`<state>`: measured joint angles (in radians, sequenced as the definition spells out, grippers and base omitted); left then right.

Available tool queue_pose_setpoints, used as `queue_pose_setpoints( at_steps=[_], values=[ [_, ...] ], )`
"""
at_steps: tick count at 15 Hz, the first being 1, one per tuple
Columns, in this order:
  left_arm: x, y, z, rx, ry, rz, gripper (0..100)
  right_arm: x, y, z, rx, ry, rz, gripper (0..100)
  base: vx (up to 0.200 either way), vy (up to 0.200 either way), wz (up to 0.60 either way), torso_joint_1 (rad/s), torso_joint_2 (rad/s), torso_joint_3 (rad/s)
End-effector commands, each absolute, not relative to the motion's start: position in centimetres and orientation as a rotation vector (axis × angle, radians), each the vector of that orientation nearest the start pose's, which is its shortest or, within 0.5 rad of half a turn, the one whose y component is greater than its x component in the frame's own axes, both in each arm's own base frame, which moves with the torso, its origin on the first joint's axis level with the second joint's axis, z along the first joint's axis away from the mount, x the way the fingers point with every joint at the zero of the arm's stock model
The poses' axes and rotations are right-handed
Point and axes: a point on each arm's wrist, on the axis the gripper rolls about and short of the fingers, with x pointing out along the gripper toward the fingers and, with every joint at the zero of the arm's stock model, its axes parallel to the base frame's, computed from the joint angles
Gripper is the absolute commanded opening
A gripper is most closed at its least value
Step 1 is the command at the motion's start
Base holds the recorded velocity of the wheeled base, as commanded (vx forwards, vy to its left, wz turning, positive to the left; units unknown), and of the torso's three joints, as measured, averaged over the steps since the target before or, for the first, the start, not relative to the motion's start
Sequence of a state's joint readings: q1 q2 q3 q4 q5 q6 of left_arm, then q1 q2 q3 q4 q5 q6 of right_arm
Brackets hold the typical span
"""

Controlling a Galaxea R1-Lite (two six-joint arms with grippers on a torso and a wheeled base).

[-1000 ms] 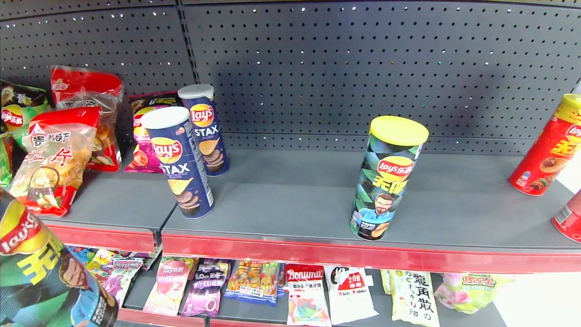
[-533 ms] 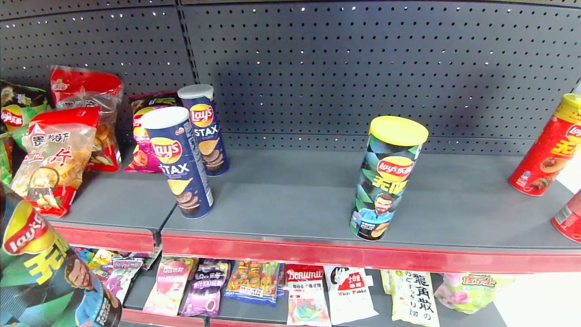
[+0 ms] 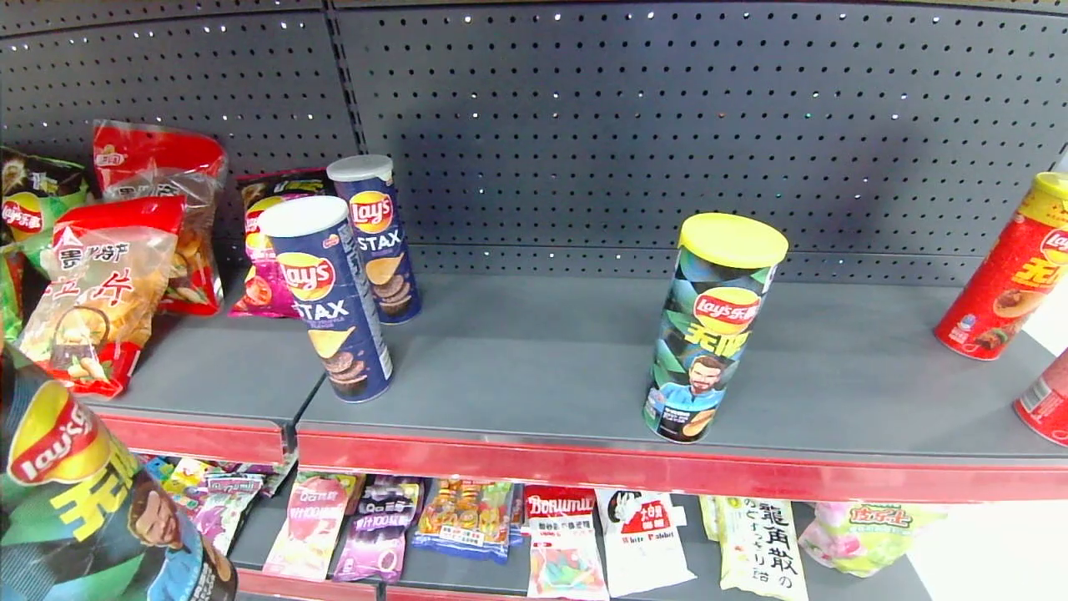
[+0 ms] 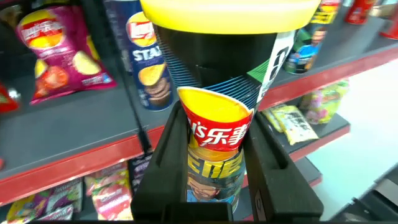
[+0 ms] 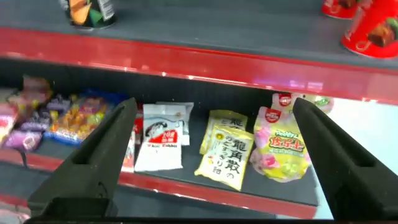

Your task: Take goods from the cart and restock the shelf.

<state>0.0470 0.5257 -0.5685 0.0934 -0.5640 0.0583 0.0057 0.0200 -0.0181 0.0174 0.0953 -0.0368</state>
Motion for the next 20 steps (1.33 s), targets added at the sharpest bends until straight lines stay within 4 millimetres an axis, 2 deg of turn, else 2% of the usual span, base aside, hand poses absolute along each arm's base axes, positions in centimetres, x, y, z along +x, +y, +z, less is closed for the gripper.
queue_pose_setpoints(
  at_steps=[1,8,15,16,19,20],
  values=[
    [1.1,-1.2,22.8,0.041,0.033,-0.543,0,-2.3,0.2,7.5,-0.009,0.003,0.071,100,0.000,0.000,0.00,0.000,0.00,0.000],
    [1.5,-1.2,22.9,0.036,0.047,-0.548,0,-2.3,0.1,7.5,0.002,0.003,0.052,100,0.000,0.000,0.00,0.000,0.00,0.000],
    [2.0,-1.2,23.2,0.032,0.058,-0.554,0,-2.3,0.1,7.5,0.002,0.003,0.052,100,0.000,0.000,-0.60,0.004,0.01,0.003],
    [2.1,-1.2,23.3,0.034,0.050,-0.566,0,-2.3,0.1,7.5,0.002,0.003,0.052,100,0.000,0.000,0.00,0.000,0.00,0.000],
    [3.5,-1.1,23.8,0.034,0.048,-0.577,0,-2.3,0.1,7.5,0.002,0.003,0.052,100,0.000,0.000,0.00,0.000,0.00,0.000],
    [4.6,-1.1,24.1,0.035,0.043,-0.592,0,-2.3,0.1,7.5,0.002,0.003,0.052,100,0.000,0.000,0.00,0.000,0.00,0.000]
  ],
)
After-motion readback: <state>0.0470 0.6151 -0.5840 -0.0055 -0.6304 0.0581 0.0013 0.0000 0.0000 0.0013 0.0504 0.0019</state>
